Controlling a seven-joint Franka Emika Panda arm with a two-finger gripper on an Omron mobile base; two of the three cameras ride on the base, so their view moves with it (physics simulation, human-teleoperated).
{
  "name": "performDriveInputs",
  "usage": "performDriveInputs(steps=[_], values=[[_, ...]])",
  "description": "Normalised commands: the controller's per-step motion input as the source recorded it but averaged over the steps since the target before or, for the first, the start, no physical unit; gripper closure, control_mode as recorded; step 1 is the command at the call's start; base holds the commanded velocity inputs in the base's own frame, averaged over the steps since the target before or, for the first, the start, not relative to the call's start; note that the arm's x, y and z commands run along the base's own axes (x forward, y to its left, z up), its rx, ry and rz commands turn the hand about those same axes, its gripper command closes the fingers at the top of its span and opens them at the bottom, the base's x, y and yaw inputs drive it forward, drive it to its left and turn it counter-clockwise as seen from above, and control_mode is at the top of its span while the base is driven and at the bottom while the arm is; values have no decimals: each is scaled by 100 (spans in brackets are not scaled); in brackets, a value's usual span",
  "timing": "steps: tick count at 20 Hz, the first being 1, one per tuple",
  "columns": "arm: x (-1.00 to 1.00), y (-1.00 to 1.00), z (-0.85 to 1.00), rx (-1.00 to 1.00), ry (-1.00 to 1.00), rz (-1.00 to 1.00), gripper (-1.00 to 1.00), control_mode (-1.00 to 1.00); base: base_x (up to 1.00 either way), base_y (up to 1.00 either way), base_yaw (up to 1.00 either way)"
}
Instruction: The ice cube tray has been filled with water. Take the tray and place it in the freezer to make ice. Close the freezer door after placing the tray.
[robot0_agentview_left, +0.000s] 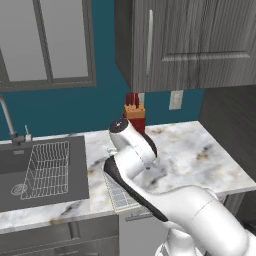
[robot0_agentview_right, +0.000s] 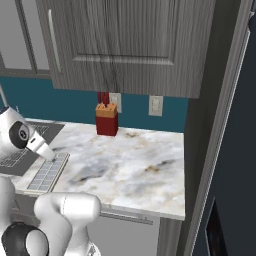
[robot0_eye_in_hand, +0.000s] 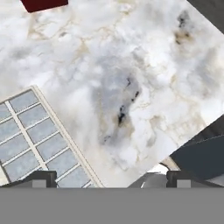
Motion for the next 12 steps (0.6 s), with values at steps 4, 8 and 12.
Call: performDriveInputs(steps=[4, 8, 12], values=[[-37, 0, 2, -10, 0, 44, -100, -100, 0, 0, 0], [-26, 7, 0, -17, 0, 42, -100, -100, 0, 0, 0], [-13, 39, 0, -24, 0, 34, -100, -100, 0, 0, 0]])
